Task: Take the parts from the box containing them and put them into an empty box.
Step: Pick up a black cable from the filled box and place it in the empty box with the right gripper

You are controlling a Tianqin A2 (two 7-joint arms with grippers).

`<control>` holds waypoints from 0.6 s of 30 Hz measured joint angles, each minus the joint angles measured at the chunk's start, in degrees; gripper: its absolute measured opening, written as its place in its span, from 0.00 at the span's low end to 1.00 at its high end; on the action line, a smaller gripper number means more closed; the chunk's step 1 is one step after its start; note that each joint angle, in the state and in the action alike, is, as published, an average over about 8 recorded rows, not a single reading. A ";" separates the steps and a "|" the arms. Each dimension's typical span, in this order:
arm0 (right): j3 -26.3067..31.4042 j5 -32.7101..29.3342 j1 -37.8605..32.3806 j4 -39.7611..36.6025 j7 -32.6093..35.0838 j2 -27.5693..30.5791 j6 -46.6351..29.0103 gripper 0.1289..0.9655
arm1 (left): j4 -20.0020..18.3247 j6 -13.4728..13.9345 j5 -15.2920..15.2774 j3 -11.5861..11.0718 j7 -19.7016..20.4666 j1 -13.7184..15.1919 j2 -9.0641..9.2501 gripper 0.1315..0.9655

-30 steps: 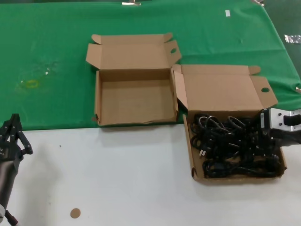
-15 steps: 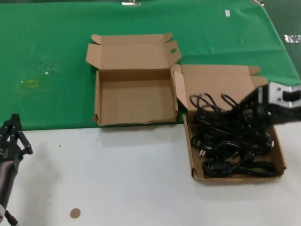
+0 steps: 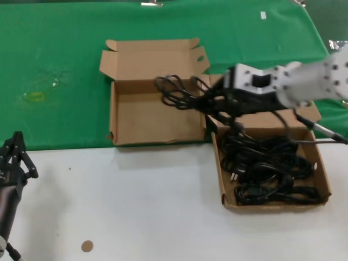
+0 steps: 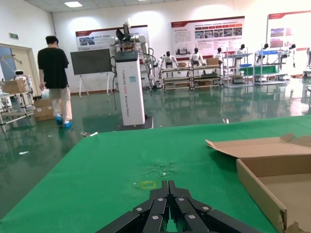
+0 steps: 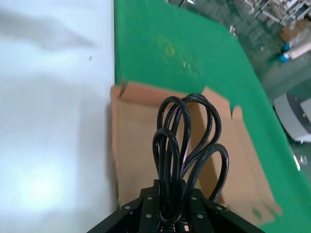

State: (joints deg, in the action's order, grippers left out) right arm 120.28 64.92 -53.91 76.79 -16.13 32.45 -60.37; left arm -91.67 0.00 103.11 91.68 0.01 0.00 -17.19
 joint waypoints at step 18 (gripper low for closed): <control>5.04 -8.38 -6.99 -14.89 -0.22 -17.35 7.60 0.10 | 0.00 0.00 0.00 0.00 0.00 0.00 0.00 0.02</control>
State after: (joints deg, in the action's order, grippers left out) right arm 125.32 56.54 -60.90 61.89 -16.34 15.11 -52.77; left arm -91.67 0.00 103.12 91.68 0.01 0.00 -17.19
